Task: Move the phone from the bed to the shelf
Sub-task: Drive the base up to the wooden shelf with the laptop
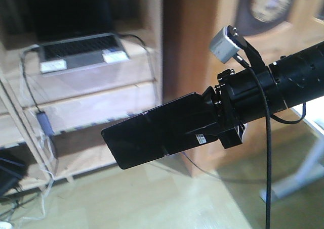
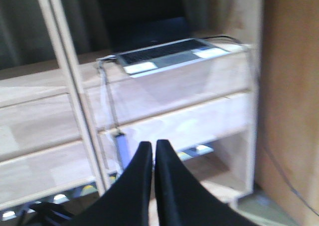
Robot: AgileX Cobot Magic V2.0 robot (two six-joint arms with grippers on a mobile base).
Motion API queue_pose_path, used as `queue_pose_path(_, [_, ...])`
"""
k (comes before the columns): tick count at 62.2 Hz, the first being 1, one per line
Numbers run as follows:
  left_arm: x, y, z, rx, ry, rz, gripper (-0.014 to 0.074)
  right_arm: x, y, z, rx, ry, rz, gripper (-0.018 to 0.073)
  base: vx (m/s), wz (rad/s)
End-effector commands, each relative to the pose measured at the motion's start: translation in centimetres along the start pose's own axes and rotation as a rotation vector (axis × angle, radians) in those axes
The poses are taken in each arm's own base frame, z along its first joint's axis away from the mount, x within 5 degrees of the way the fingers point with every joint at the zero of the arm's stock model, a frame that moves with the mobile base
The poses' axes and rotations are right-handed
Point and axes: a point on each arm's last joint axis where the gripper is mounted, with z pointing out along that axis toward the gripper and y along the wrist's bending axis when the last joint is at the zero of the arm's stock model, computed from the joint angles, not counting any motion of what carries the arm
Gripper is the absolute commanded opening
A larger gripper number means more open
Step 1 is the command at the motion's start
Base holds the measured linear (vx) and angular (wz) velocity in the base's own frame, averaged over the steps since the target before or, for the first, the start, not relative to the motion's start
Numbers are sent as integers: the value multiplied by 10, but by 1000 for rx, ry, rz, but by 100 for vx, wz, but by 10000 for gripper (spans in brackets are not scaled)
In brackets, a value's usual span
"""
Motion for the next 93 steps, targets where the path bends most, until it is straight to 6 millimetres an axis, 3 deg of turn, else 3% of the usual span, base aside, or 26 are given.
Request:
queue_pose_path(1, [-14, 2, -3, -10, -107, -14, 1, -12, 20, -11, -74, -65, -32, -2, 50, 39])
queue_pose_path(48, [-14, 2, -3, -10, -107, -14, 1, -12, 20, -11, -73, -65, -32, -2, 43, 30])
queue_pose_path(93, [-14, 2, -3, -10, -107, -14, 1, -12, 20, -11, -72, -66, -33, -2, 23, 12])
